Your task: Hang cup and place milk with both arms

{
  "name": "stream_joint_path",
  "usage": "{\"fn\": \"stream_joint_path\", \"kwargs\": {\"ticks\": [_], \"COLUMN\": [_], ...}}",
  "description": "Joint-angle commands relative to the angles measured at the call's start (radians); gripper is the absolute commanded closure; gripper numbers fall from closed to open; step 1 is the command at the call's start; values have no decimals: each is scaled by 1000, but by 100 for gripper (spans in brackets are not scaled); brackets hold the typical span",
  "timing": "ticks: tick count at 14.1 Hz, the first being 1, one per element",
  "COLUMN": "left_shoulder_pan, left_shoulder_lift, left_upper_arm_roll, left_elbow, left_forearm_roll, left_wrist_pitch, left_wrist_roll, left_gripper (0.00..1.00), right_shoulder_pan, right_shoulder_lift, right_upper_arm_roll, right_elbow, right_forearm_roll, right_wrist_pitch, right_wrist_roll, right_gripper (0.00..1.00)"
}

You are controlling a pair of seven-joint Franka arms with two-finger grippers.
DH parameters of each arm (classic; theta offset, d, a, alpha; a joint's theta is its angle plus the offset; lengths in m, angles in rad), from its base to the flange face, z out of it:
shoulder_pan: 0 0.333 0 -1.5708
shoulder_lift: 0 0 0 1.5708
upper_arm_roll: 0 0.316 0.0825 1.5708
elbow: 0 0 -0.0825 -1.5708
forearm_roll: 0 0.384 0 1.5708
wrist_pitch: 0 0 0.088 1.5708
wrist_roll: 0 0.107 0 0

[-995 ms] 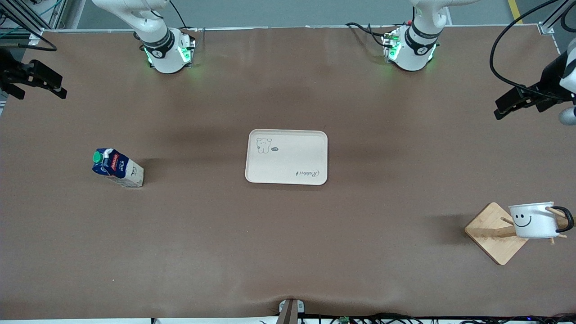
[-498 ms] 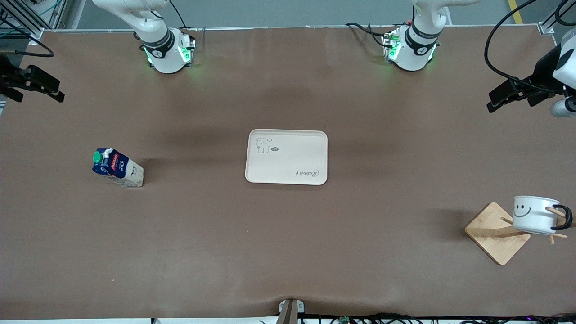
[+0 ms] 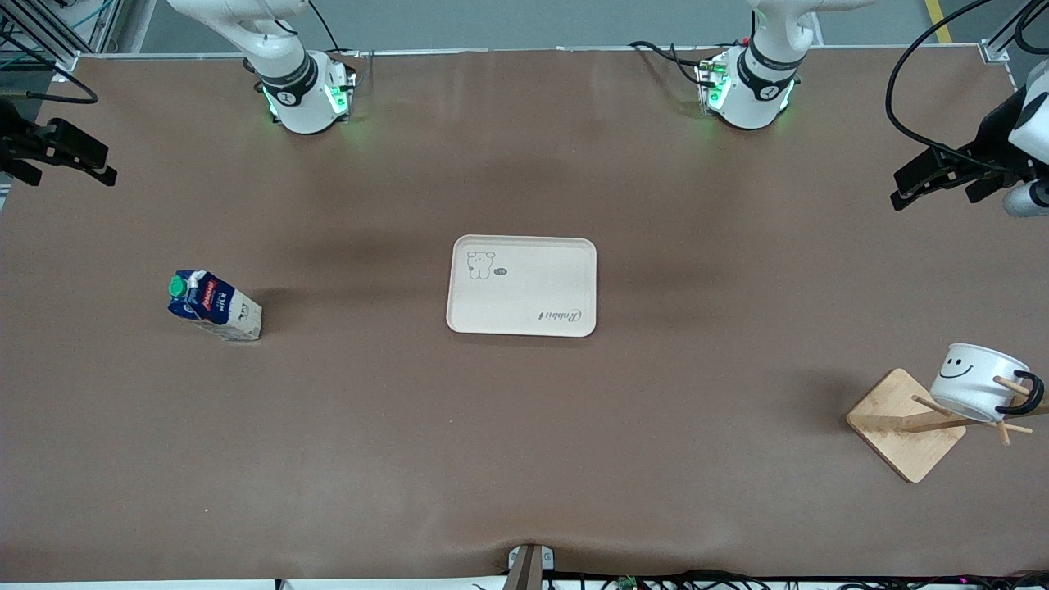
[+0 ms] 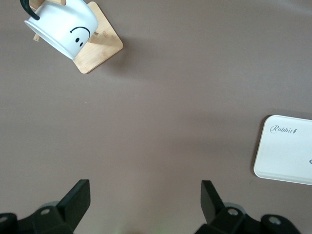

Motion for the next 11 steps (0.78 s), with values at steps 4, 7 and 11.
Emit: {"fn": "stream_joint_path", "kwargs": {"ticks": [4,7,11], "left_shoulder_pan": [-8,-6,-8], "left_shoulder_lift": [-33,-31,-22], "left_upper_arm_roll": [2,-3,-3], "left_elbow": [-42,-32,-9], "left_forearm_roll": [14,14,16], "left_wrist_pitch": [16,15,10], "left_wrist_roll": [5,11,7], "left_gripper": [0,0,0], "right_shoulder_pan": [-35,-36,-43], "right_shoulder_lift": [17,17,19], "right_upper_arm_roll": [10,10,10], "right_elbow": [24,24,24], "right_forearm_roll": [-6,-3,-2], "right_wrist_pitch": [-8,-8,-8], "right_wrist_roll": [-2,-2,-2], "right_gripper": [0,0,0]}}
